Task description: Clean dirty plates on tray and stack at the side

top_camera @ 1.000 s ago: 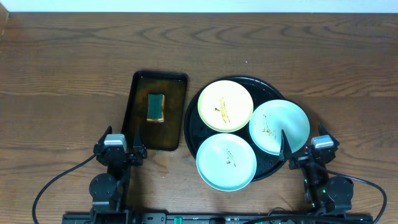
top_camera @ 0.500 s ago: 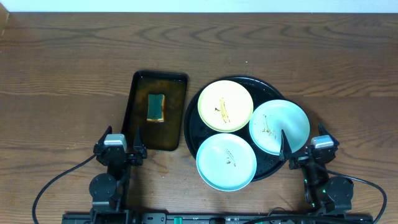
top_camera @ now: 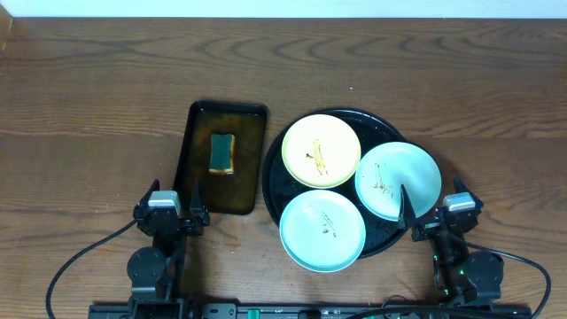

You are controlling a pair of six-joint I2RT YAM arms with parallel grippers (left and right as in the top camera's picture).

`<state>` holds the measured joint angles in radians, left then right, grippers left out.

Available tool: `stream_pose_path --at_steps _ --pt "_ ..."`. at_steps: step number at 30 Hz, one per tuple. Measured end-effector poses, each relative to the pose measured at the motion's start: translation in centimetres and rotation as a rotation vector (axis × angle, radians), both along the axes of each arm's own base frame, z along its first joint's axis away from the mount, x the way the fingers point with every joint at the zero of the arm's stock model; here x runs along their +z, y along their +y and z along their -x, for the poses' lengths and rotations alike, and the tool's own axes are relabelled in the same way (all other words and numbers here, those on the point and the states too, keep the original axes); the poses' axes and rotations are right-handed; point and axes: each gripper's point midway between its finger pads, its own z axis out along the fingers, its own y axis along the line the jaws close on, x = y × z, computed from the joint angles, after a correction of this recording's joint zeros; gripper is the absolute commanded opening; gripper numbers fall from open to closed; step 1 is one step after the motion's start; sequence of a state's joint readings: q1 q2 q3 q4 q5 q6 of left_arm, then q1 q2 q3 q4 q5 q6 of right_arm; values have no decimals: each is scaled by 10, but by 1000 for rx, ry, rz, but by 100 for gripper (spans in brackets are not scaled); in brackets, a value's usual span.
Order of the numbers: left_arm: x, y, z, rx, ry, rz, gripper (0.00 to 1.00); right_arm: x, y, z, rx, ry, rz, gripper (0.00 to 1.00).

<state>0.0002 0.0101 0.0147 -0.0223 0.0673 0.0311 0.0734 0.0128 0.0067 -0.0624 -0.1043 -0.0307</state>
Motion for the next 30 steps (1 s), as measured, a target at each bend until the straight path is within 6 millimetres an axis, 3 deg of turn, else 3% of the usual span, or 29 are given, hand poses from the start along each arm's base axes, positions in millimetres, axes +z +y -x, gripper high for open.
stream_pose_path --at_steps 22,30 --pt "0 0 0 0 0 0 78 0 0 0 0 -1 -1 99" --pt "0 0 0 0 0 0 78 0 -1 0 -11 18 -89 99"
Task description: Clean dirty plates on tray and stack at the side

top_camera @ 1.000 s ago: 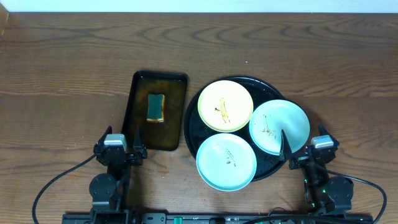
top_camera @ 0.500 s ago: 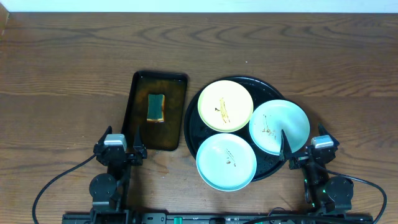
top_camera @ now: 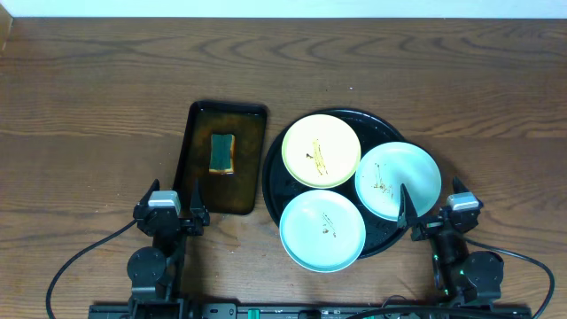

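A round black tray (top_camera: 282, 149) holds three dirty plates: a yellow plate (top_camera: 321, 151) at the back, a light teal plate (top_camera: 399, 180) at the right, and another light teal plate (top_camera: 322, 230) at the front. All carry brown smears. A green and yellow sponge (top_camera: 222, 152) lies in a dark rectangular tray (top_camera: 248, 124) to the left. My left gripper (top_camera: 188, 200) stands open at the near edge of the rectangular tray. My right gripper (top_camera: 416, 206) stands open at the near right edge of the right teal plate.
The brown wooden table (top_camera: 89, 106) stretches wide to the left and back. Black cables (top_camera: 71, 266) loop from both arm bases near the front edge.
The right arm has shifted very slightly toward the front. Plates, sponge and left arm are unchanged.
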You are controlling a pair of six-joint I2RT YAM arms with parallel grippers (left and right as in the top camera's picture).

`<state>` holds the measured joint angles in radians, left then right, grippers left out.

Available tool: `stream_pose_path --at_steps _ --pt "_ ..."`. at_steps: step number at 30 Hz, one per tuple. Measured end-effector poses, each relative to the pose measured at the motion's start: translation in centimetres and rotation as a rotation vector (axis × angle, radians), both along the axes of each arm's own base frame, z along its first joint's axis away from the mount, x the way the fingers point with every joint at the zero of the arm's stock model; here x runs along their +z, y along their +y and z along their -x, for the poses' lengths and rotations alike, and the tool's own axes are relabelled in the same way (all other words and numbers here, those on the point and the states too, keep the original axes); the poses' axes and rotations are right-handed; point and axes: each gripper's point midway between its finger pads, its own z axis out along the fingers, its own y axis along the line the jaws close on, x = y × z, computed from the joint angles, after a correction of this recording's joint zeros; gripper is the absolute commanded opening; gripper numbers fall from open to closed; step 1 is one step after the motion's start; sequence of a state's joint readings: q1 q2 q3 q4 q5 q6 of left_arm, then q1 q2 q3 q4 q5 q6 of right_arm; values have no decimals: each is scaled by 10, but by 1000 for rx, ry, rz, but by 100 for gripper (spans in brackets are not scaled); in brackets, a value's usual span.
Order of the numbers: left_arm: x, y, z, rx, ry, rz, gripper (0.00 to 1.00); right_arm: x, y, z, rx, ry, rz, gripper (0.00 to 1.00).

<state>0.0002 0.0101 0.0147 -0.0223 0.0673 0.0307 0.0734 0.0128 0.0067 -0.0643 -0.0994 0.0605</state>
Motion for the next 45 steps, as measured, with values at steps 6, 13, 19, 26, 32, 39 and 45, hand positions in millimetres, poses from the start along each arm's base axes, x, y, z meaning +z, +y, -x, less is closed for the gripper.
stream_pose_path --at_steps 6,13,19,26,32,39,45 --pt "-1 0 1 2 13 5 78 -6 -10 2 -65 77 -75 99" --pt "-22 1 7 22 191 67 78 -4 -19 8 -128 239 -78 99" --pt "-9 1 2 34 350 95 78 3 -21 -2 -150 390 -56 99" --pt "10 -8 -18 -3 579 121 78 -18 -20 -19 -167 696 -8 99" --pt "4 -14 -23 -19 821 140 78 -29 -19 -38 -172 855 16 99" --pt "-13 -16 -32 -20 907 145 78 -35 -19 -43 -174 885 21 99" --pt "4 -18 -64 -45 770 151 77 -34 -18 -44 -173 880 20 99"
